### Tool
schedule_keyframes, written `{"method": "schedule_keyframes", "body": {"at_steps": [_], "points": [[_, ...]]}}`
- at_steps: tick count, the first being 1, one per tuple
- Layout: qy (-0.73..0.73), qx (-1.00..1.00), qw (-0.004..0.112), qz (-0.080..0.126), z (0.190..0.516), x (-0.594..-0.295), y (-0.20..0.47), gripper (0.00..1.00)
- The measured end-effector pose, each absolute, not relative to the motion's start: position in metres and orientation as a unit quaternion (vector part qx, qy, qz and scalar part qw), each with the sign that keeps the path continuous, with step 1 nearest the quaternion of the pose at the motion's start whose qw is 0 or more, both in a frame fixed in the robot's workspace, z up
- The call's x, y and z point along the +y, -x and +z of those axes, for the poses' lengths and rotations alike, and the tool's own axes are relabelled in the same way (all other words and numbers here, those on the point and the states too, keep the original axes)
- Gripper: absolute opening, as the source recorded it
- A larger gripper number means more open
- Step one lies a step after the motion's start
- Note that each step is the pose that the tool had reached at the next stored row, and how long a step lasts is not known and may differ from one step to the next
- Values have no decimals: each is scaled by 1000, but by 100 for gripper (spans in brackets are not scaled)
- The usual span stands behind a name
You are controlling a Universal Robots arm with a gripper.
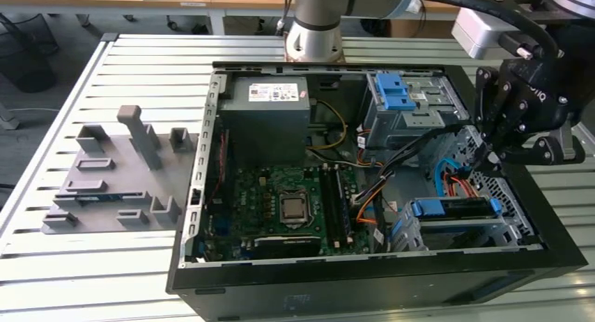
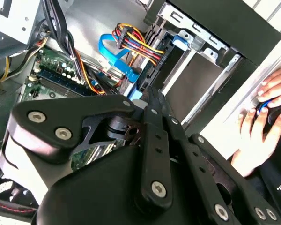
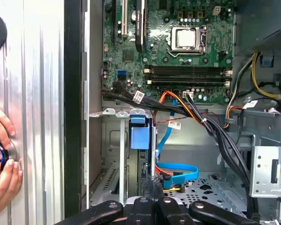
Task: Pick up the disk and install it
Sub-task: 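Insert the second disk wire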
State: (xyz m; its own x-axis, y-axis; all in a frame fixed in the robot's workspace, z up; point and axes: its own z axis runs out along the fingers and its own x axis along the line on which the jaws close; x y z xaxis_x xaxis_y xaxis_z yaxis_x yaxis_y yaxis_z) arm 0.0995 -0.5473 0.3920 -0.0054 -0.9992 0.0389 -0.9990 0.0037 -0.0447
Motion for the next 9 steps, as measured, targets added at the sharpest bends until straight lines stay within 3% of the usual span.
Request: {"method": "schedule_keyframes", "body": {"at_steps": [9], "points": [[705,708,2,-30,392,-547,-99,11]]}}
